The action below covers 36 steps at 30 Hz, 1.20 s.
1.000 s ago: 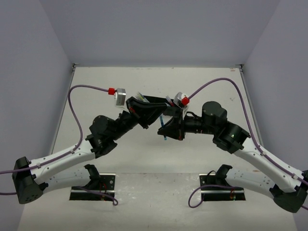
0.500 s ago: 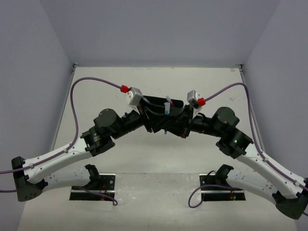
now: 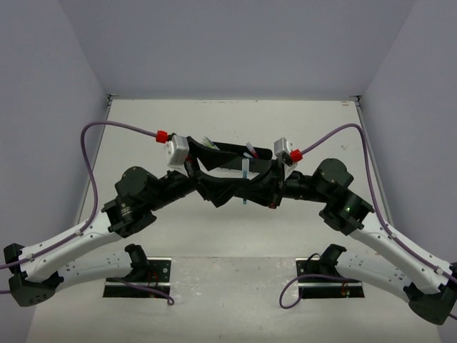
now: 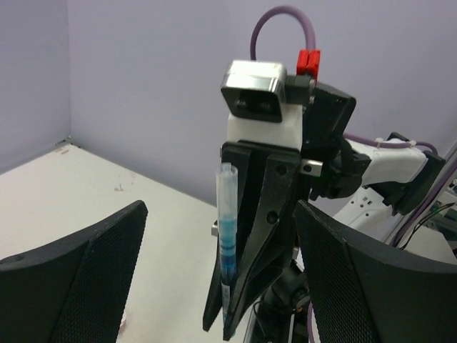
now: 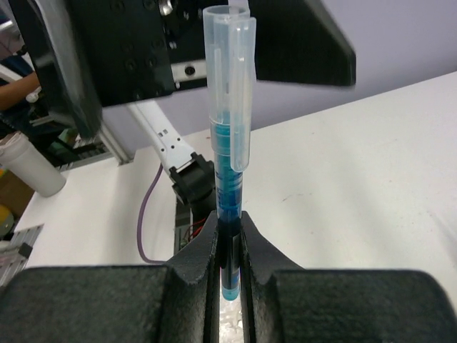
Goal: Sort the stationery into containers
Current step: Close the pen cap on the pen.
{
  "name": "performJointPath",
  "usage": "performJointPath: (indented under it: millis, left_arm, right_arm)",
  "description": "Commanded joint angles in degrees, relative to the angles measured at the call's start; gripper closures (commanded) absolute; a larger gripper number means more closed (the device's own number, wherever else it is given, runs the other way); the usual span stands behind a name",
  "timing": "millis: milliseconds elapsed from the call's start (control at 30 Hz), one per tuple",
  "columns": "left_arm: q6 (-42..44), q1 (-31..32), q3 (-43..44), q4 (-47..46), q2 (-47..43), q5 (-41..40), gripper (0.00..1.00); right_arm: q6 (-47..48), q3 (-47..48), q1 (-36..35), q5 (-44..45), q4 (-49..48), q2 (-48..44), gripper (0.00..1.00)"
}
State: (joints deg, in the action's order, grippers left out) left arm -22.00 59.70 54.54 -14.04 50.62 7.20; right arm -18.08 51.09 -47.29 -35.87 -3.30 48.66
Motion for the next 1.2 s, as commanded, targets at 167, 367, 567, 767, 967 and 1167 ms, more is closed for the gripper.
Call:
performJointPath:
  millis: [167,367,567,767,967,1167]
  left_arm:
    - [1.0,0.06,6.36,-2.43,3.1,-0.83,0.28]
    - [-0.69,-0.02,5.22,-3.45,3.09,0.27,0.64]
    - [-1.47,-0.02,4.7,-3.79,4.05,6.42,0.64]
    - [-1.88,-0.02,3.73,-3.48,5.18,8.49,0.87]
    - [-2.86,0.01,2.43,-3.85,5.86,11.11,1.0]
    - [-6.93,-0.02,-3.92,-5.41,5.85,12.27,1.0]
  right_arm:
    - [2.55,1.35,-0.17,-5.12,2.35,-0.2,1.0]
    - [3.32,1.81,-0.17,-4.45,3.12,-0.6,1.0]
    - [3.32,1.82,-0.17,-3.59,2.95,-1.64,1.0]
    - [3.72,2.72,-0.17,-3.01,3.12,-1.99,1.0]
    - [3.32,3.95,-0.17,-0.69,4.39,-2.51,1.0]
    - [-0.91,6.23,-0.15,10.43,-1.55,-4.02,1.0]
